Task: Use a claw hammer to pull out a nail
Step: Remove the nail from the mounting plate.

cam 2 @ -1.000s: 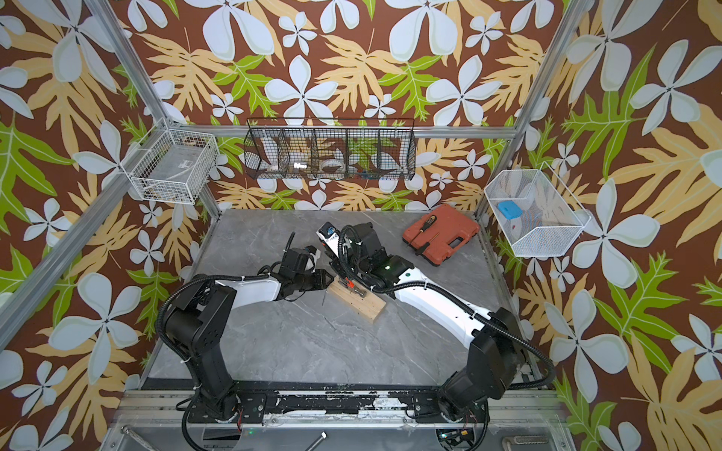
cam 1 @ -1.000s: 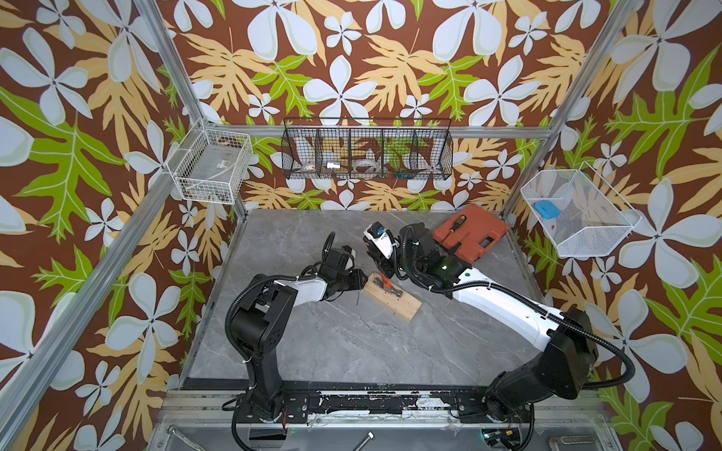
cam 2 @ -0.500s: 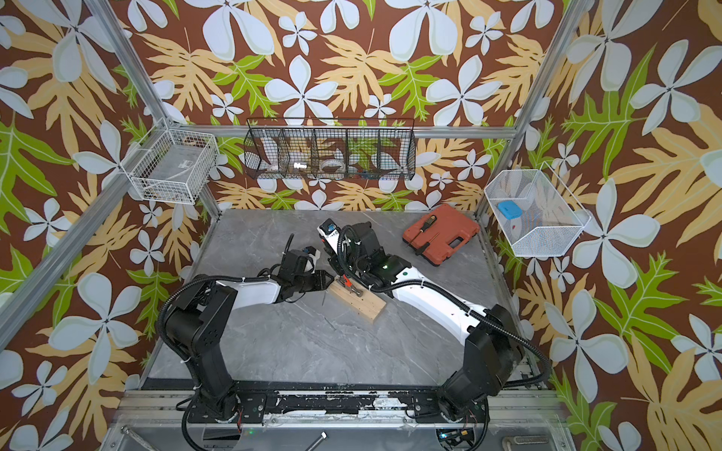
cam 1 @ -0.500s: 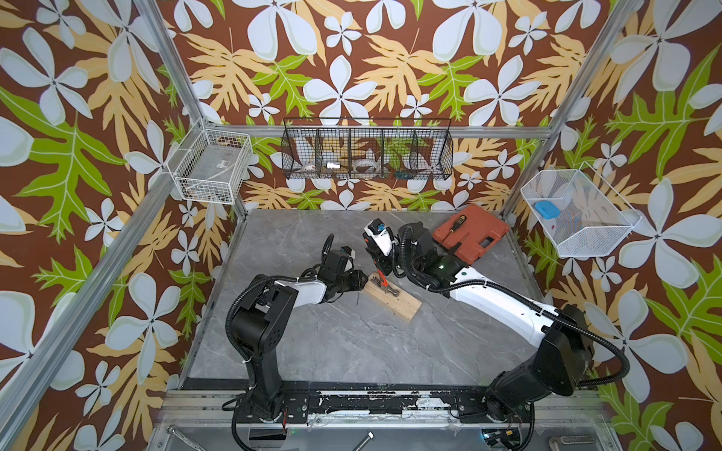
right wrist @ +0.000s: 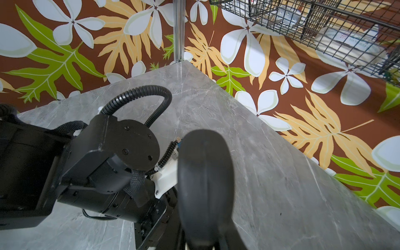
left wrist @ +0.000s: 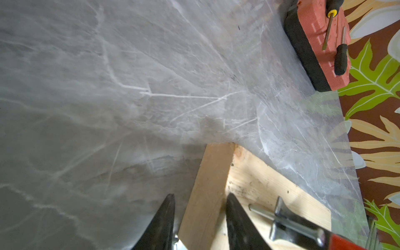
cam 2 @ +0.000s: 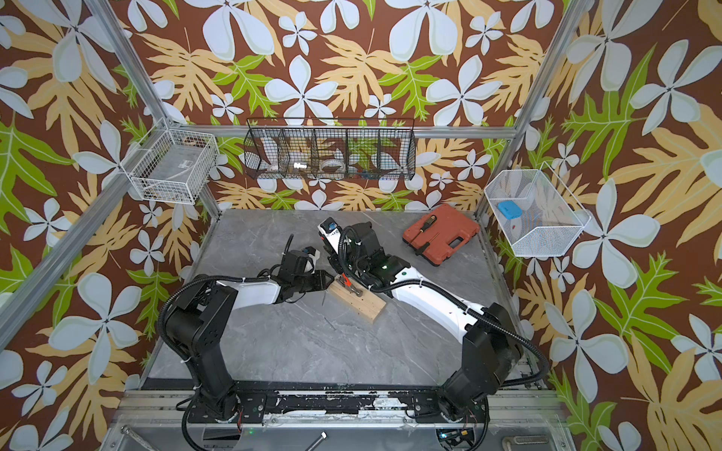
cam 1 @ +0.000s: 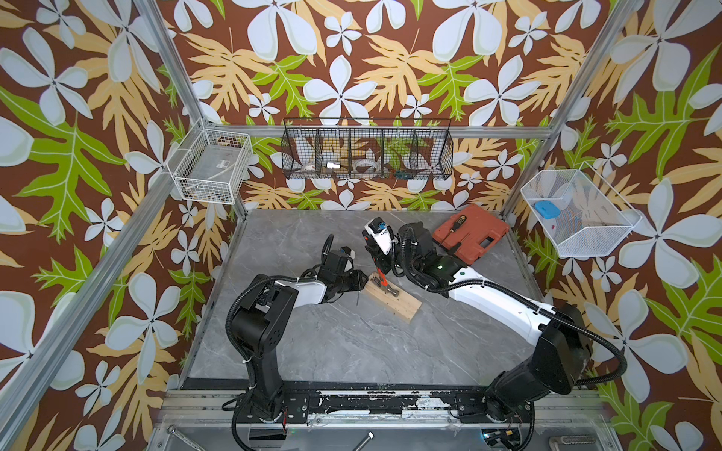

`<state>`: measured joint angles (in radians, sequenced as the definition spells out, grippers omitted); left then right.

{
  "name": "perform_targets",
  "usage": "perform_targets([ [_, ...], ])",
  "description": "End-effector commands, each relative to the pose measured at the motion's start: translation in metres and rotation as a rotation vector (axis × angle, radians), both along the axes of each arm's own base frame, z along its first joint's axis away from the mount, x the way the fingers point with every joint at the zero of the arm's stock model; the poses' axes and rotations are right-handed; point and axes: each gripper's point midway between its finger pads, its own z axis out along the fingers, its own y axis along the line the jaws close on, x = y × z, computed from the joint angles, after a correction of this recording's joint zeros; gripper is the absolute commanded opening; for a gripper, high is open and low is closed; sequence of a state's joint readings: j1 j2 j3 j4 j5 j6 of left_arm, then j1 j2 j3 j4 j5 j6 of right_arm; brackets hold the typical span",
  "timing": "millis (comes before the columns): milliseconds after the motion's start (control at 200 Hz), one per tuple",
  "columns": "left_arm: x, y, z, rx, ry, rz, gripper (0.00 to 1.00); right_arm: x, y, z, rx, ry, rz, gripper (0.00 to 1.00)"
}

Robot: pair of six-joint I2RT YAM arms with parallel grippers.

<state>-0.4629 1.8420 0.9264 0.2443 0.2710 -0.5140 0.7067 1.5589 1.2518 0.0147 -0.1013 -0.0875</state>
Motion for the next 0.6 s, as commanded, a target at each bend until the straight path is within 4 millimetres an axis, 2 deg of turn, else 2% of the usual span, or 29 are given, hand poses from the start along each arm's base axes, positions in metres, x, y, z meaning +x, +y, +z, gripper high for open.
perform_targets([
  [0, -0.021, 0.01, -0.025, 0.065, 0.105, -0.003, 0.41, 0.001, 0.004, 0.038, 0.113, -0.12, 0.016, 0.0],
  [596, -0.03, 0.016, -0.038, 0.085, 0.141, 0.007, 0.41, -0.031, -0.018, 0.04, 0.22, -0.2, 0.028, 0.0],
])
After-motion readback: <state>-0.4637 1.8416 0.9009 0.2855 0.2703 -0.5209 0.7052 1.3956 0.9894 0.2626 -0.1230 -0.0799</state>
